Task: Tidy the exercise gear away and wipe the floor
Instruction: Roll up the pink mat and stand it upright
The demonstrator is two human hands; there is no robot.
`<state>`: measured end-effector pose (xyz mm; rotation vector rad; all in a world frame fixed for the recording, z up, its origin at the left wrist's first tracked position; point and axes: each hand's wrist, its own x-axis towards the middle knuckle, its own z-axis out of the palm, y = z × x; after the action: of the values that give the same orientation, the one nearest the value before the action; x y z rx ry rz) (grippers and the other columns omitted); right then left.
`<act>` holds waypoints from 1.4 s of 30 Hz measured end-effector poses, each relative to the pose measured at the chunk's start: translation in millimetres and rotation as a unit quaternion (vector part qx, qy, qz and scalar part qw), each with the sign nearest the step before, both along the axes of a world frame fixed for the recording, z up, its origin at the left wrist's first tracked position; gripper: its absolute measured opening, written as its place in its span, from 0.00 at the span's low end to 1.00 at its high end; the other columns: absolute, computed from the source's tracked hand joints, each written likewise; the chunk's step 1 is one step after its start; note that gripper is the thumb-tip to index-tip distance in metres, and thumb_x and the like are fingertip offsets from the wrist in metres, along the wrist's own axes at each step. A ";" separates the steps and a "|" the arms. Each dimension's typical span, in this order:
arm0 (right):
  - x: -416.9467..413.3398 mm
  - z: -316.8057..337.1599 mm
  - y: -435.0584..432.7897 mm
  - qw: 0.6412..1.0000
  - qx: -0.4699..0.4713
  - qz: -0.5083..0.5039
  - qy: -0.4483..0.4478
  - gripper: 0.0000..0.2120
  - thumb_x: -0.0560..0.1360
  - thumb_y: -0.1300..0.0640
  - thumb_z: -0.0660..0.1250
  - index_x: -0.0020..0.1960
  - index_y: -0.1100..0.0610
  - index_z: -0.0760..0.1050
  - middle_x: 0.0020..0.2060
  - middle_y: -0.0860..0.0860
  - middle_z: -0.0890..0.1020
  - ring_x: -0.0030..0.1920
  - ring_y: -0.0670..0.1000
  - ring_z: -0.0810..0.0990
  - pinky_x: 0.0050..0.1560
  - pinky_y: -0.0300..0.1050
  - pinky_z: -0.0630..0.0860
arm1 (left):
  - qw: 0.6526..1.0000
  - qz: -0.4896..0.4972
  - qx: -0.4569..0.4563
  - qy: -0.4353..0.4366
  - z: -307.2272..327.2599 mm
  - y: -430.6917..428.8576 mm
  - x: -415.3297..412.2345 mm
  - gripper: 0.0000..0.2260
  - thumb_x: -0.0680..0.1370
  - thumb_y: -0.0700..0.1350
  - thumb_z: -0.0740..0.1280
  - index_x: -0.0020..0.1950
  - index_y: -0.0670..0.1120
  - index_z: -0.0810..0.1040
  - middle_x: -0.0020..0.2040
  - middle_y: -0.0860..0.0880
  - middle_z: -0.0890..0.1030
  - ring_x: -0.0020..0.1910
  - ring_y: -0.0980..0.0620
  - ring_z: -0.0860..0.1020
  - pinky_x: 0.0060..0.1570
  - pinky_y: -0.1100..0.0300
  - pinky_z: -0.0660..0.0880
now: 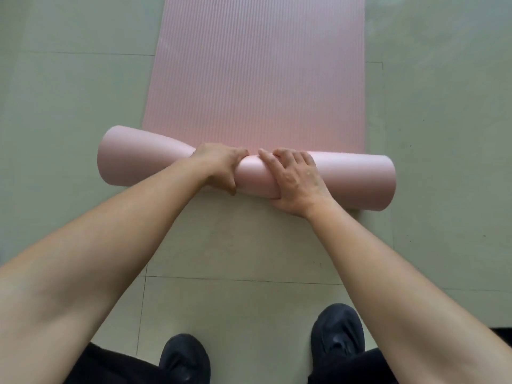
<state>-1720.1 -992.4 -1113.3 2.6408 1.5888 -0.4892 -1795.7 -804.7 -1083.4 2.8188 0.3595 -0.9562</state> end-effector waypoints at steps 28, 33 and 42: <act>45.9 33.3 -2.5 0.990 -0.086 -0.089 0.074 0.58 0.54 0.32 0.78 0.77 0.46 0.58 0.68 0.51 0.72 0.68 0.55 0.71 0.68 0.53 0.68 | 0.997 0.011 -0.069 -0.034 8.5 19.3 5.8 0.31 0.61 0.58 0.76 0.61 0.55 0.70 0.52 0.50 0.81 0.48 0.46 0.77 0.47 0.54 0.76; 57.2 26.6 -3.0 0.987 -0.047 -0.127 0.084 0.51 0.62 0.33 0.75 0.77 0.47 0.58 0.73 0.53 0.67 0.73 0.55 0.66 0.74 0.56 0.57 | 0.983 0.028 -0.096 -0.157 -5.8 22.8 -26.9 0.40 0.69 0.57 0.74 0.76 0.51 0.61 0.74 0.45 0.66 0.72 0.43 0.65 0.70 0.46 0.63; 33.3 1.2 3.1 0.980 0.091 -0.175 -0.011 0.36 0.77 0.34 0.57 0.77 0.54 0.59 0.77 0.59 0.59 0.78 0.60 0.52 0.77 0.61 0.43 | 0.980 -0.015 0.146 -0.135 -36.5 5.3 -30.8 0.55 0.67 0.64 0.72 0.78 0.51 0.37 0.79 0.40 0.46 0.78 0.38 0.45 0.73 0.35 0.43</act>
<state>-1686.8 -989.3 -1112.1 3.0701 1.2183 -0.3335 -1826.4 -799.4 -1119.8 3.1727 0.4557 -0.5495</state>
